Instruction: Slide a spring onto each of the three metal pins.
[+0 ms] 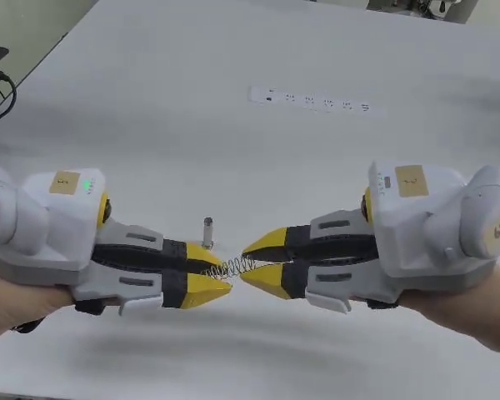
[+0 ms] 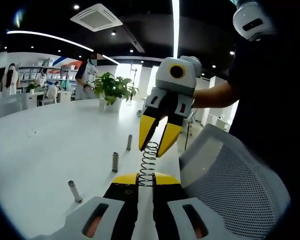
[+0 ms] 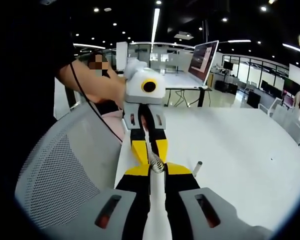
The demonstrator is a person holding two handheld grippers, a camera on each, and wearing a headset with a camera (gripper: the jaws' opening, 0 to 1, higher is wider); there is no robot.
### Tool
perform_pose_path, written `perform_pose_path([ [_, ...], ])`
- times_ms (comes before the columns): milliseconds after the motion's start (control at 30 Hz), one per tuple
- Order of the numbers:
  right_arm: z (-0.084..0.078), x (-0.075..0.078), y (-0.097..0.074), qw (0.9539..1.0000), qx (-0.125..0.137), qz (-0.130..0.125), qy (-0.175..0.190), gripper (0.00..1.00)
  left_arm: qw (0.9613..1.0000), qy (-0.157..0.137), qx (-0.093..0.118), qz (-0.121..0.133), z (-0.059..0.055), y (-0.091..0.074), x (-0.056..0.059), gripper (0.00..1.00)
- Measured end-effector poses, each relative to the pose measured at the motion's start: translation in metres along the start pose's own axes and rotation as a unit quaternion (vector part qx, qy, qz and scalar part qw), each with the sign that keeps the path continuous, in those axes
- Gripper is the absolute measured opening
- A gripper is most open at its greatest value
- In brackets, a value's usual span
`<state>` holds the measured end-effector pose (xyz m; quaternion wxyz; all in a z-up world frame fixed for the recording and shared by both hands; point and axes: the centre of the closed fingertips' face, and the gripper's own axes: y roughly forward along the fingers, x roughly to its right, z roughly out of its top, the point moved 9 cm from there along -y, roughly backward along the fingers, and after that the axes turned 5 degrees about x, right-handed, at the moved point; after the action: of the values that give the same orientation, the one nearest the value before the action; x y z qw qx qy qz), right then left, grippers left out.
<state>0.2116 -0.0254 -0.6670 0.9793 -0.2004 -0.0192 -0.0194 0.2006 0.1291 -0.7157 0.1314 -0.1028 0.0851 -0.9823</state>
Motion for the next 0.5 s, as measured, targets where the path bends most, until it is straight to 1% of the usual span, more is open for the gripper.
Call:
perform_pose_path([
  [67,0.007,-0.002,0.001,1.0000,0.006,0.003,-0.002,0.07,0.9999,0.008,-0.007,0.001,-0.001,0.003,0.001,0.02],
  [100,0.008,-0.002,0.001,1.0000,0.005,0.003,-0.005,0.07,0.9999,0.008,-0.009,0.001,-0.001,0.004,0.001,0.02],
  [133,0.010,-0.003,0.002,0.9999,-0.003,0.004,-0.016,0.07,0.9998,0.014,-0.015,0.003,-0.002,0.005,0.000,0.02],
  [167,0.010,-0.003,0.002,0.9999,0.000,0.003,-0.014,0.07,0.9998,0.014,-0.015,0.002,-0.002,0.005,0.000,0.02],
  [200,0.014,-0.003,0.003,0.9999,0.014,0.004,-0.005,0.07,0.9998,0.014,-0.014,0.000,-0.002,0.007,0.000,0.02],
  [333,0.018,-0.004,0.007,0.9997,0.014,0.008,-0.018,0.07,0.9997,0.020,-0.016,-0.003,-0.001,0.011,0.001,0.02],
  [433,0.016,-0.003,0.010,0.9996,0.013,0.010,-0.022,0.07,0.9995,0.026,-0.019,-0.004,-0.001,0.013,0.001,0.02],
  [500,0.016,-0.003,0.009,0.9996,0.020,0.007,-0.019,0.07,0.9995,0.028,-0.017,-0.003,0.000,0.013,0.001,0.02],
])
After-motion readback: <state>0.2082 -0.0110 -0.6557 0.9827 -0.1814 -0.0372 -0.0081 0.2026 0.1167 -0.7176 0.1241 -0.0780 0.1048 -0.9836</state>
